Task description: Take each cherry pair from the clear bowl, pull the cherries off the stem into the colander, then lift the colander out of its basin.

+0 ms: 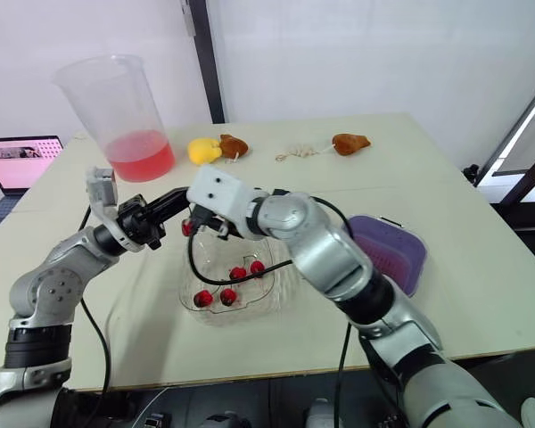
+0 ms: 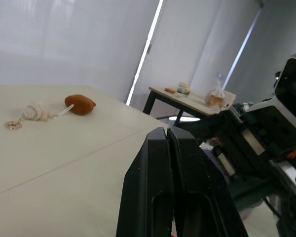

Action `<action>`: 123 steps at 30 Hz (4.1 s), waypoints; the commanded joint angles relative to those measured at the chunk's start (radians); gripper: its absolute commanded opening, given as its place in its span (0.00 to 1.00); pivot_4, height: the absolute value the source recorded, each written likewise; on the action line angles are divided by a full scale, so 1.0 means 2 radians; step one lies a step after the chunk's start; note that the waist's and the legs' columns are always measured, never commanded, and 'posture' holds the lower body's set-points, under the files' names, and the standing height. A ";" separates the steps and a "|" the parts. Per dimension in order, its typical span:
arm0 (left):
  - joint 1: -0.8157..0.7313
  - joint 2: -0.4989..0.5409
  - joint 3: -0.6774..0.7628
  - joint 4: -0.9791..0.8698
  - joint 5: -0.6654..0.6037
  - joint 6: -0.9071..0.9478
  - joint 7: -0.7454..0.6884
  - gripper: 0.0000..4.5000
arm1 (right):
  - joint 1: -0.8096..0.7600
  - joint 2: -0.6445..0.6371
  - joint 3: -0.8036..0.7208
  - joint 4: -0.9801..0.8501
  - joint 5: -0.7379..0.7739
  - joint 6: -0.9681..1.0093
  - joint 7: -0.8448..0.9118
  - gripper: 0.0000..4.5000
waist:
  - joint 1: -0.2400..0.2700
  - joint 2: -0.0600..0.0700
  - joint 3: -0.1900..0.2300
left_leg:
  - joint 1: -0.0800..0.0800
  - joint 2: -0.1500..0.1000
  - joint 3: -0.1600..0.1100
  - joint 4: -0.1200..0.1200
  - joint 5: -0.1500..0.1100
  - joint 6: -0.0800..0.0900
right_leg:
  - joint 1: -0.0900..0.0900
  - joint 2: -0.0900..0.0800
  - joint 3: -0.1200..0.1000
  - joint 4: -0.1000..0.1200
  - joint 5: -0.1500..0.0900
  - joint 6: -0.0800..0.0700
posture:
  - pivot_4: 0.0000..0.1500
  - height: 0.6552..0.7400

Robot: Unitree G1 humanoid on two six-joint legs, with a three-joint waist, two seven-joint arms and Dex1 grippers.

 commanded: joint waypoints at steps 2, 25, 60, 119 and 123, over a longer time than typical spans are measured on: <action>-0.021 0.013 0.000 0.002 0.002 -0.007 -0.025 0.00 | 0.038 -0.013 -0.095 -0.060 0.086 -0.003 0.052 0.79 | 0.001 0.000 0.000 | 0.000 0.000 0.000 0.000 0.000 0.000 | 0.000 0.000 0.000 0.000 0.000 0.000 | 1.00 1.00; -0.059 0.027 -0.042 -0.010 -0.008 0.030 -0.109 0.00 | 0.086 0.015 -0.192 0.023 0.255 0.001 0.031 0.79 | 0.001 0.000 0.000 | 0.000 0.000 0.000 0.000 0.000 0.000 | 0.000 0.000 0.000 0.000 0.000 0.000 | 1.00 1.00; -0.069 0.023 -0.038 -0.006 0.003 0.028 -0.102 0.00 | 0.086 0.009 -0.190 0.021 0.286 -0.013 0.015 0.23 | 0.001 0.000 0.000 | 0.000 0.000 0.000 0.000 0.000 0.000 | 0.000 0.000 0.000 0.000 0.000 0.000 | 1.00 1.00; -0.097 -0.018 -0.043 -0.043 -0.023 0.043 -0.035 0.00 | 0.086 -0.146 -0.210 0.003 0.328 0.035 0.101 0.99 | 0.019 -0.002 0.000 | 0.001 0.003 0.006 0.000 -0.001 0.001 | 0.001 0.001 0.002 -0.005 0.001 0.000 | 1.00 1.00; -0.101 -0.016 -0.044 -0.044 -0.025 0.046 -0.033 0.00 | 0.075 -0.054 -0.176 0.030 0.296 -0.013 0.048 0.99 | 0.016 -0.002 0.000 | 0.001 0.003 0.006 0.001 -0.001 0.001 | 0.001 0.001 0.002 -0.005 0.001 0.001 | 1.00 1.00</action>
